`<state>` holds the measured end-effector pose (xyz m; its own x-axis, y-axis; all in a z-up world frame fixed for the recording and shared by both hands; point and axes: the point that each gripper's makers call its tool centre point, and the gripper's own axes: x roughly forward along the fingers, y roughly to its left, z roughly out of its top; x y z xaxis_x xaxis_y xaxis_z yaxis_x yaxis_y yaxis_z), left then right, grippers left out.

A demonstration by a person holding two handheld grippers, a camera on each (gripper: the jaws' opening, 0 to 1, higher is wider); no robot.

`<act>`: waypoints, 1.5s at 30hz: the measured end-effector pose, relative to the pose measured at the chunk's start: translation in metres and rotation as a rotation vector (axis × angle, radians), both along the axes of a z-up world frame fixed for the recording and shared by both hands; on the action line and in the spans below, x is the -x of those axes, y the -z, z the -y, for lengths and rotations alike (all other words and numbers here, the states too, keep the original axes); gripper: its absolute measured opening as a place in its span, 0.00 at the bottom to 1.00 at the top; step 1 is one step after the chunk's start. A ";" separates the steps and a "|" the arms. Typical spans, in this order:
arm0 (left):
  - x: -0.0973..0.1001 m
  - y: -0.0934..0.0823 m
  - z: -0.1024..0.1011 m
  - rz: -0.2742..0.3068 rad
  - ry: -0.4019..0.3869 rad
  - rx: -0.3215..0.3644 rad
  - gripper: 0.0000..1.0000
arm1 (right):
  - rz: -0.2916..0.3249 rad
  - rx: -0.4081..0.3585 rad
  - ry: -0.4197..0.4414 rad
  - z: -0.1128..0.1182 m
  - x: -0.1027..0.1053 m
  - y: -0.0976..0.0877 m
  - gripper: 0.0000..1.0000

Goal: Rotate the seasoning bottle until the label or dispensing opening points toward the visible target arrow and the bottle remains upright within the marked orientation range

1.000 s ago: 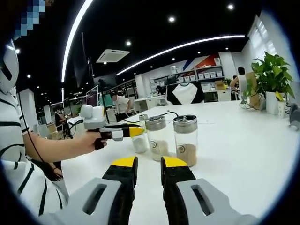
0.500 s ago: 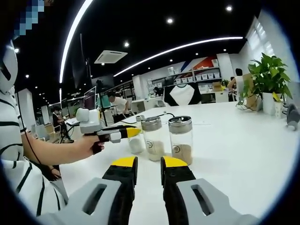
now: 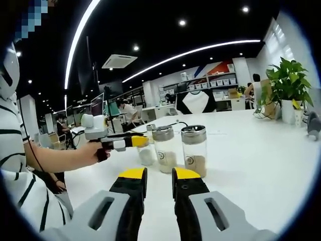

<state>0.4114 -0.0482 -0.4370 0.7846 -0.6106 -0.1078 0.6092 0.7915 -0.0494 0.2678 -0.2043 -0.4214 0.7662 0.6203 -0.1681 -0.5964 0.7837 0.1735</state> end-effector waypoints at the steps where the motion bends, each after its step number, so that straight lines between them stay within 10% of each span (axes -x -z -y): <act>1: 0.002 -0.003 0.000 0.013 0.023 0.006 0.44 | 0.000 0.004 -0.008 -0.002 0.000 0.000 0.18; 16: 0.011 -0.017 0.015 0.016 0.415 -0.041 0.40 | 0.012 -0.001 -0.058 -0.014 0.005 -0.007 0.17; 45: 0.001 0.003 0.016 -0.095 0.481 0.015 0.34 | 0.036 0.061 -0.158 -0.036 0.018 -0.013 0.17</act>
<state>0.4101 -0.0646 -0.4402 0.4001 -0.9035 -0.1536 0.8978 0.4200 -0.1321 0.2498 -0.1680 -0.4080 0.6658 0.7233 -0.1831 -0.7183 0.6878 0.1051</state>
